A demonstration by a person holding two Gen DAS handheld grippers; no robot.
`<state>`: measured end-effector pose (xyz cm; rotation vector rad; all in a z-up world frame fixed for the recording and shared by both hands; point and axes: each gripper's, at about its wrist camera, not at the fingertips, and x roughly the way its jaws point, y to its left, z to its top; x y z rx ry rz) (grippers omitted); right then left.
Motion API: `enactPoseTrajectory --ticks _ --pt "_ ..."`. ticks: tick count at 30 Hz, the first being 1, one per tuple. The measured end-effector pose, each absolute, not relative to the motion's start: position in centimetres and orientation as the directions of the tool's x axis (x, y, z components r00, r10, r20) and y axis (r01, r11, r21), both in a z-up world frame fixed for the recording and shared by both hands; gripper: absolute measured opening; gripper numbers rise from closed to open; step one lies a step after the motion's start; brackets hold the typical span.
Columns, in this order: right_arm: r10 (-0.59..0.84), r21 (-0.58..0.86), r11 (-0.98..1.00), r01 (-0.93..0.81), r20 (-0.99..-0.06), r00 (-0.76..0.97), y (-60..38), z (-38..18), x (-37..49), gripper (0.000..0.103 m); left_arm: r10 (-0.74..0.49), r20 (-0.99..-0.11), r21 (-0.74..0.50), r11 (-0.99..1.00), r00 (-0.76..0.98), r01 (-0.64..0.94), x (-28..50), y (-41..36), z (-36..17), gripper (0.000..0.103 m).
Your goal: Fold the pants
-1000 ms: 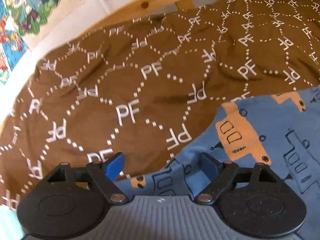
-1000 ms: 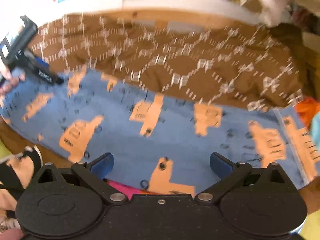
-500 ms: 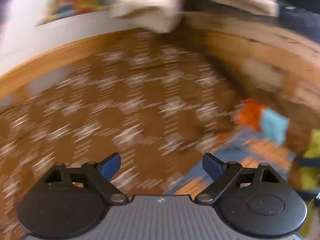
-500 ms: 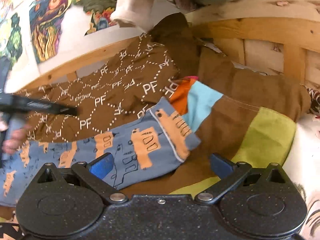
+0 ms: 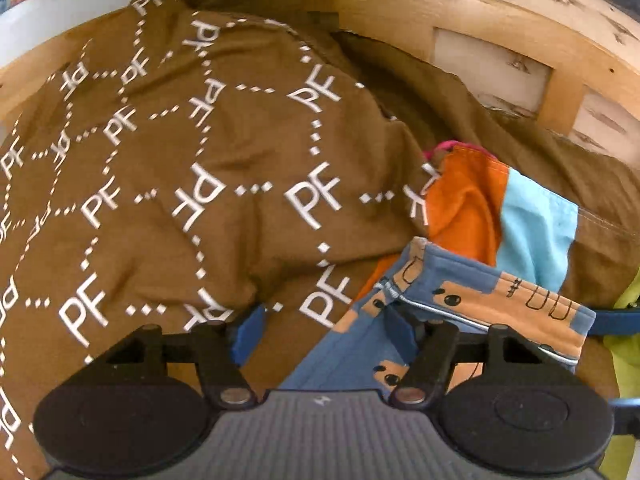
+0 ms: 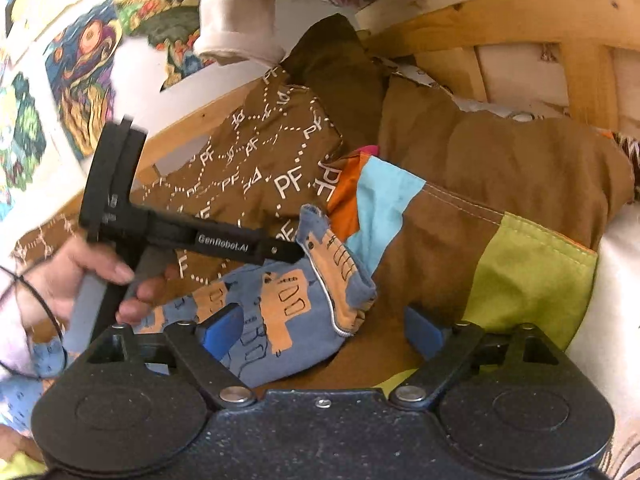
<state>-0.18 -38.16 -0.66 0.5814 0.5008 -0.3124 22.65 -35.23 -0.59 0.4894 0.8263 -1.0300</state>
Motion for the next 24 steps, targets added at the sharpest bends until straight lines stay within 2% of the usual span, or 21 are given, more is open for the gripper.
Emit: enactPoseTrajectory --ticks 4,8,13,19,21,23,24 --pt "-0.129 0.479 0.77 0.421 -0.53 0.838 -38.6 -0.8 0.3 0.086 -0.535 -0.796 0.012 0.454 0.283 0.891 22.6 -35.1 -0.7 0.071" --pt "-0.091 0.558 0.719 0.415 -0.516 0.852 -39.0 -1.0 0.5 0.064 -0.506 -0.806 0.034 0.478 0.307 0.878 22.6 -35.6 -0.5 0.071" --pt "-0.115 0.587 0.666 0.46 -0.529 0.841 -39.8 -1.6 0.8 0.056 -0.474 -0.821 0.051 0.494 0.319 0.868 22.9 -35.7 -0.5 0.071" --pt "-0.13 0.632 0.608 0.481 -0.518 0.845 -40.9 -2.3 0.9 0.055 -0.459 -0.825 0.069 0.497 0.33 0.865 23.5 -37.0 -1.2 0.072" --pt "-0.134 0.635 0.607 0.477 -0.51 0.849 -40.8 -2.3 0.8 0.051 -0.457 -0.826 0.055 0.516 0.329 0.855 23.5 -37.3 -0.9 0.071" --pt "-0.16 0.627 0.603 0.493 -0.511 0.845 -40.8 -2.4 0.5 0.018 -0.455 -0.828 0.031 0.545 0.326 0.838 23.6 -37.0 -0.3 0.071" --pt "-0.173 0.618 0.606 0.501 -0.513 0.841 -40.8 -2.4 0.4 0.014 -0.456 -0.828 0.019 0.558 0.326 0.83 23.6 -36.8 0.1 0.07"
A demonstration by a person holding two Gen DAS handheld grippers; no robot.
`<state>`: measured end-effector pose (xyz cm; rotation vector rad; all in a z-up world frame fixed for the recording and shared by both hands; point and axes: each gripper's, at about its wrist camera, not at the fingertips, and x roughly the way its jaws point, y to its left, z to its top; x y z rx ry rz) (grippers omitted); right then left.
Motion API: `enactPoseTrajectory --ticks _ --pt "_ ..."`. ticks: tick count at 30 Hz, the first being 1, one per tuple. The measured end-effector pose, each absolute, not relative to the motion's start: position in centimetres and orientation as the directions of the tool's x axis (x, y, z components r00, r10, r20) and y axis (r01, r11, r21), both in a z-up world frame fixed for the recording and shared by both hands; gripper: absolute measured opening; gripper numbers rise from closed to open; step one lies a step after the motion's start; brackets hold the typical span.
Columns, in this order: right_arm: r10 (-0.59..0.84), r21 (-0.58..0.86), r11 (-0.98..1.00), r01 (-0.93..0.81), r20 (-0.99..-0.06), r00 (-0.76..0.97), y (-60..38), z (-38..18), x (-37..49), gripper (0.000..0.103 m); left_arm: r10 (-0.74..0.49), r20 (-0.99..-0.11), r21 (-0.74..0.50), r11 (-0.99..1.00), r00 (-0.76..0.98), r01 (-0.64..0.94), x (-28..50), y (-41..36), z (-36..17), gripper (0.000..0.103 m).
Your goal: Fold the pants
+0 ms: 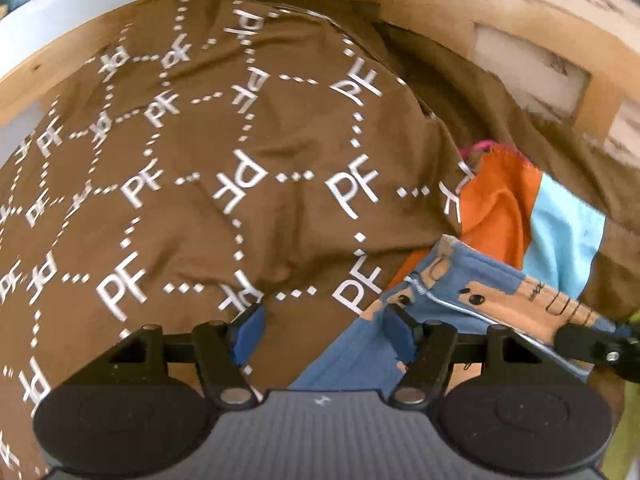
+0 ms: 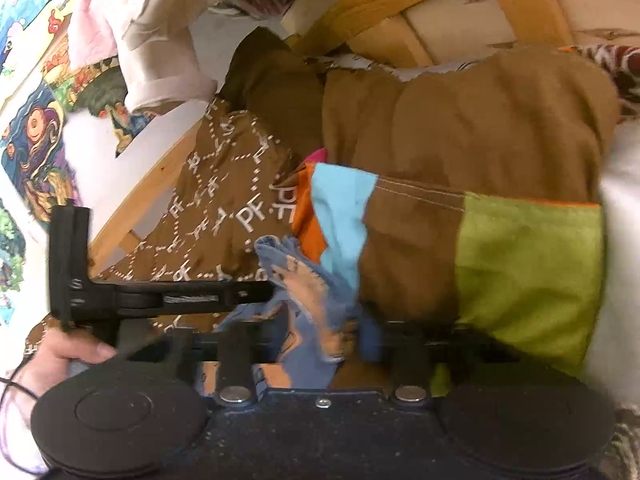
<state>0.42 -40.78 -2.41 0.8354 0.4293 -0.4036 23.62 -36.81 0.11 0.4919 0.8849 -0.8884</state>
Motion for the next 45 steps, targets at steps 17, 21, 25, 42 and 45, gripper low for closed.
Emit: enactPoseTrajectory --ticks 17,21,25,42,45 --pt "-0.347 0.025 0.912 0.41 -0.489 0.8 -32.7 -0.5 2.8 0.013 -0.613 -0.786 -0.523 0.59 -0.08 0.616 24.0 -33.6 2.3 0.076" --pt "-0.37 -0.094 0.923 0.373 -0.485 0.793 -31.1 -0.6 3.5 0.013 -0.625 -0.774 -0.551 0.588 -0.099 0.592 23.3 -34.8 1.6 0.076" --pt "-0.382 -0.188 0.924 0.333 -0.483 0.788 -30.0 -1.1 3.8 0.014 -0.632 -0.768 -0.57 0.598 -0.105 0.563 22.9 -36.0 1.2 0.073" --pt "-0.317 -0.29 0.936 0.199 -0.454 0.833 -25.3 0.3 4.3 0.012 -0.644 -0.765 -0.548 0.648 -0.004 0.528 23.0 -29.4 2.7 0.012" --pt "-0.265 -0.267 0.951 0.154 -0.452 0.852 -23.7 1.1 4.4 0.012 -0.65 -0.76 -0.561 0.669 0.018 0.487 23.3 -26.1 2.9 0.012"
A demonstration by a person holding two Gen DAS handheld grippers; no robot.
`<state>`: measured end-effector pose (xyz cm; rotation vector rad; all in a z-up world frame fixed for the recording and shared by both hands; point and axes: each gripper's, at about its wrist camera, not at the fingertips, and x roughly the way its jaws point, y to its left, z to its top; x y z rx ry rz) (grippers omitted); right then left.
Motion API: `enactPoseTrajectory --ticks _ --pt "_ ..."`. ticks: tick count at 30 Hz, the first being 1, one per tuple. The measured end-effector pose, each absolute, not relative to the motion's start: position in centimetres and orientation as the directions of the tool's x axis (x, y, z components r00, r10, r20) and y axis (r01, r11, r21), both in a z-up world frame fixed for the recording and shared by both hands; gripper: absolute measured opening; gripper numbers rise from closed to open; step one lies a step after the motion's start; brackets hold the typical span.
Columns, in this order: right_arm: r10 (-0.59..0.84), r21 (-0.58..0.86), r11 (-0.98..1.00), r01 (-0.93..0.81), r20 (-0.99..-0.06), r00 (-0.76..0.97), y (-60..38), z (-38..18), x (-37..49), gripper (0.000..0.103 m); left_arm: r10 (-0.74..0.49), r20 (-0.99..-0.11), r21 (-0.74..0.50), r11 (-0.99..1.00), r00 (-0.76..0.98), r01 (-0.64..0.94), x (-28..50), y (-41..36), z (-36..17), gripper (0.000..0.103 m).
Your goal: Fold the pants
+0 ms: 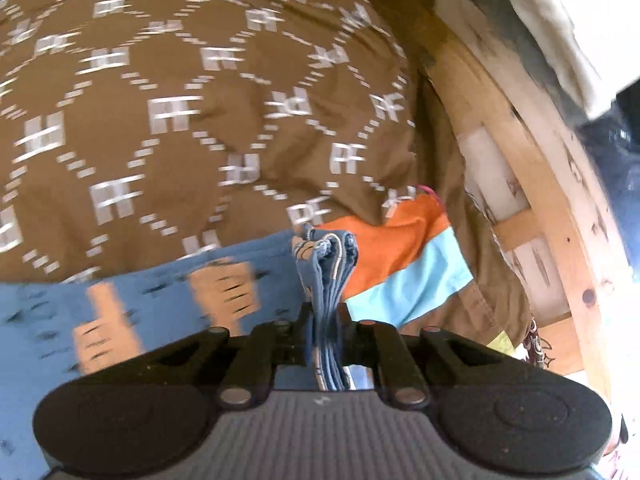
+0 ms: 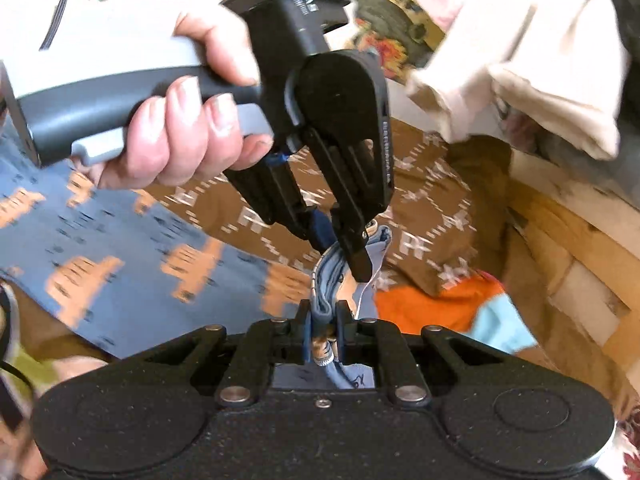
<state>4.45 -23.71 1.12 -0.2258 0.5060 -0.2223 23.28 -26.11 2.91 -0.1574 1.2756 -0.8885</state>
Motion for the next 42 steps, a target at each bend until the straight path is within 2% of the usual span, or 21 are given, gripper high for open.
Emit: enactPoseTrajectory --ticks 9,17,23,25,28,30,32,34,42 --pt "-0.081 -0.214 0.976 -0.024 -0.467 0.88 -17.8 1.8 5.7 0.012 -0.638 -0.766 -0.57 0.731 0.079 0.374 24.1 -16.9 1.9 0.012" --pt "0.019 -0.174 0.976 -0.133 -0.54 0.841 -14.6 -0.2 7.3 0.012 -0.631 -0.771 -0.585 0.755 0.085 0.297 24.2 -12.4 -2.1 0.012" --pt "0.019 -0.157 0.978 -0.134 -0.576 0.818 -14.3 -1.3 7.7 0.028 -0.67 -0.737 -0.632 0.73 0.089 0.261 24.3 -11.1 -3.3 0.019" --pt "0.018 -0.156 0.979 -0.132 -0.578 0.816 -14.3 -1.4 7.7 0.029 -0.674 -0.733 -0.636 0.728 0.095 0.256 24.2 -10.9 -3.4 0.027" --pt "0.023 -0.145 0.981 -0.131 -0.581 0.814 -14.5 -1.4 7.8 0.03 -0.686 -0.721 -0.652 0.719 0.098 0.24 24.1 -10.7 -3.6 0.03" --pt "0.025 -0.146 0.98 -0.134 -0.581 0.814 -14.5 -1.4 7.8 0.03 -0.683 -0.723 -0.649 0.723 0.105 0.237 24.1 -10.7 -3.6 0.029" --pt "0.028 -0.144 0.98 -0.137 -0.583 0.812 -14.5 -1.5 7.8 0.028 -0.667 -0.736 -0.631 0.737 0.115 0.243 24.0 -11.0 -3.5 0.023" --pt "0.03 -0.143 0.98 -0.138 -0.579 0.815 -14.5 -1.5 7.9 0.017 -0.652 -0.747 -0.612 0.75 0.127 0.253 23.8 -11.2 -3.3 0.016" --pt "0.026 -0.145 0.981 -0.13 -0.565 0.825 -14.3 -1.1 7.6 0.015 -0.643 -0.751 -0.595 0.758 0.15 0.269 23.6 -11.1 -2.4 0.012"
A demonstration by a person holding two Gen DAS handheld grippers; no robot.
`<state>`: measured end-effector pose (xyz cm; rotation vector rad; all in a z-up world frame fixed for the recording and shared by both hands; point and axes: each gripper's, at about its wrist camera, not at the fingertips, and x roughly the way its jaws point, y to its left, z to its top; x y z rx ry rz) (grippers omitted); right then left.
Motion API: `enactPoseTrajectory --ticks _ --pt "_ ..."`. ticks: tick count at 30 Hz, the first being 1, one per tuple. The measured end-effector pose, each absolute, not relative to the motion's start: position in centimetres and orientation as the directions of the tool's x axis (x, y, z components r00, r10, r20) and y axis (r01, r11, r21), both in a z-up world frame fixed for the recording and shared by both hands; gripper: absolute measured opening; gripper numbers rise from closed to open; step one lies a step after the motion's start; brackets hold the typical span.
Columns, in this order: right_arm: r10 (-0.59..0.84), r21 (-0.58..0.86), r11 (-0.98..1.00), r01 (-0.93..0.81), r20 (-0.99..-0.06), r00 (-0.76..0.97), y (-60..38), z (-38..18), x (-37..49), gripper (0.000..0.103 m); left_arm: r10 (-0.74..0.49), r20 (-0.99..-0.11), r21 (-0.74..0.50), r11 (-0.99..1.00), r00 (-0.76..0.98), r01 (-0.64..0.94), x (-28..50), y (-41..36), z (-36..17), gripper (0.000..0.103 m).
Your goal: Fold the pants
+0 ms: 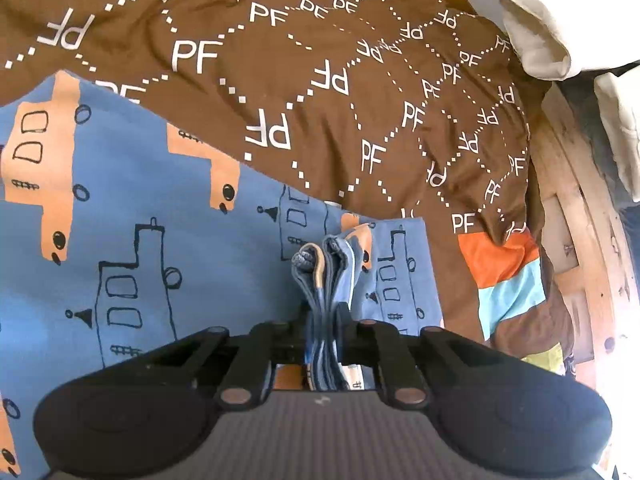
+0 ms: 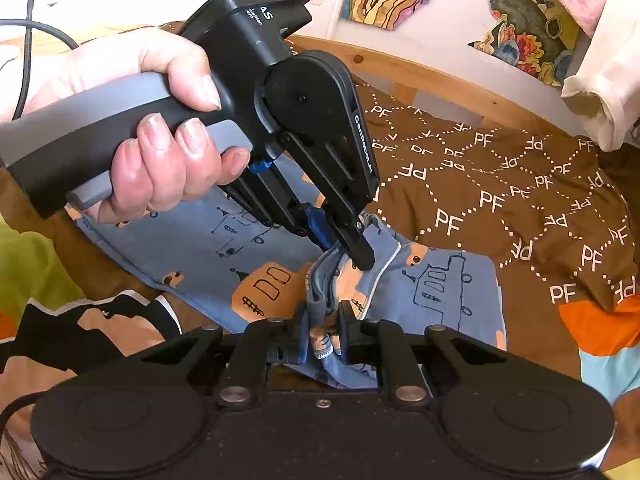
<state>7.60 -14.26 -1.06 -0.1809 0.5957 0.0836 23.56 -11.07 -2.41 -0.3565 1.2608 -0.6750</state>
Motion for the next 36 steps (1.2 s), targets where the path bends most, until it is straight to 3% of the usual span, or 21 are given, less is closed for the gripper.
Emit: enactPoseTrajectory --ticks 20,29,32,34,36 --pt "0.219 -0.084 0.948 -0.307 -0.528 0.82 -8.4 1.0 9.4 0.013 -0.569 -0.78 -0.521 0.821 0.259 0.234 23.8 -1.8 0.4 0.011" --pt "0.288 -0.082 0.914 -0.398 -0.561 0.776 -5.1 0.3 10.9 0.013 -0.537 -0.793 -0.491 0.843 0.288 0.219 23.6 1.3 -0.9 0.011" --pt "0.293 -0.073 0.91 -0.408 -0.582 0.759 -4.8 -0.3 11.3 0.019 -0.536 -0.792 -0.486 0.843 0.293 0.229 23.5 1.7 -1.4 0.017" --pt "0.307 -0.059 0.907 -0.418 -0.585 0.751 -5.1 -0.4 11.2 0.023 -0.531 -0.79 -0.477 0.846 0.306 0.238 23.3 2.1 -1.4 0.031" --pt "0.314 -0.07 0.901 -0.428 -0.576 0.755 -5.6 -0.1 10.5 0.036 -0.519 -0.793 -0.459 0.853 0.318 0.248 23.1 2.3 -1.2 0.037"
